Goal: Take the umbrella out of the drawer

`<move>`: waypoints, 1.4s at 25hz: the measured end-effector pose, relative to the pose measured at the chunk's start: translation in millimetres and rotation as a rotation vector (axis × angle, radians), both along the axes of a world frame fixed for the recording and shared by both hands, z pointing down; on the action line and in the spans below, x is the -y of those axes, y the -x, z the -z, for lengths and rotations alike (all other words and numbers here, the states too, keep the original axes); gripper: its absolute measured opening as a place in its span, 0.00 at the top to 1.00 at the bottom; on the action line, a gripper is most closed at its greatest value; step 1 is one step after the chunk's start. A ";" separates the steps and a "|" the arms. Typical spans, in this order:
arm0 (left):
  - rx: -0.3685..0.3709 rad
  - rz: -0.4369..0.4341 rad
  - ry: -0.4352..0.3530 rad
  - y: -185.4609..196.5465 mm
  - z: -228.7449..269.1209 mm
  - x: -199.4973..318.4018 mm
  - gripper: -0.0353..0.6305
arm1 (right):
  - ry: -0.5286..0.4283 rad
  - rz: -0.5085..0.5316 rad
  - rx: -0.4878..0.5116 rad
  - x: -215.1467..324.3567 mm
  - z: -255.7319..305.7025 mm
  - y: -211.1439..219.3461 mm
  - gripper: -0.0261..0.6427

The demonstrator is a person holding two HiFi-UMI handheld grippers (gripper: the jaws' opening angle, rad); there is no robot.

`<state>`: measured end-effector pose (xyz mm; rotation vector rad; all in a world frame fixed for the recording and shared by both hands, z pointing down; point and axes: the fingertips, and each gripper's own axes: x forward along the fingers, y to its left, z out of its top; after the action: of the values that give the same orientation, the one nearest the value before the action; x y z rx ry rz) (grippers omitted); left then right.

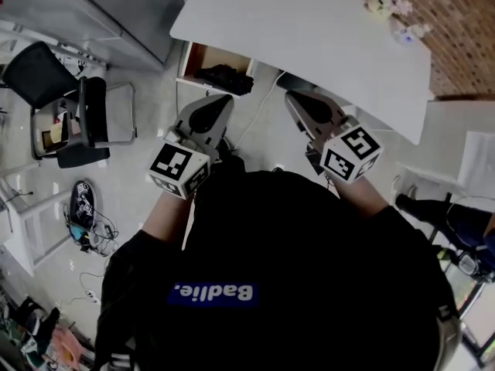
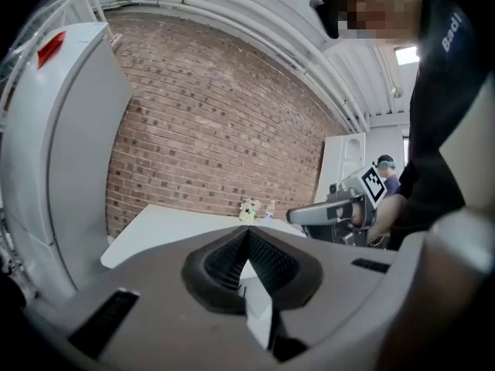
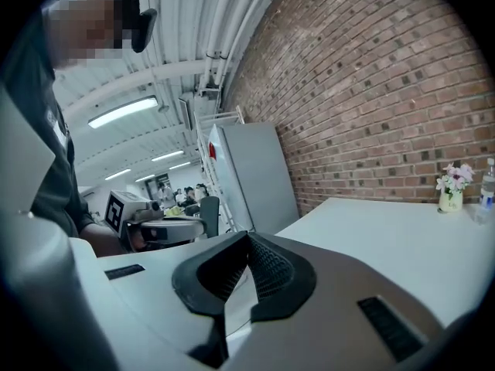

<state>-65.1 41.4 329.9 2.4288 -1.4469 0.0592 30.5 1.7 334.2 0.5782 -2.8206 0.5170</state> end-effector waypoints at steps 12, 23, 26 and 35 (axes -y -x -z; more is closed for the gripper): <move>0.250 -0.181 0.059 81.5 -88.2 52.3 0.94 | 0.013 -0.121 -0.067 30.8 -17.0 61.2 0.92; 0.493 -0.340 0.219 74.5 -225.3 91.3 0.90 | 0.073 -0.202 -0.069 60.5 -48.2 41.1 0.92; 0.573 -0.377 0.263 73.7 -262.7 103.7 0.86 | 0.095 -0.208 -0.080 68.5 -57.7 32.7 0.92; 0.717 -0.450 0.374 87.5 -358.7 140.4 0.76 | 0.168 -0.252 -0.107 83.3 -81.3 12.3 0.92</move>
<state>-152.6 -99.1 688.6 2.4451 -0.9336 1.2819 18.2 -81.6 415.5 0.9022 -2.5863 0.7368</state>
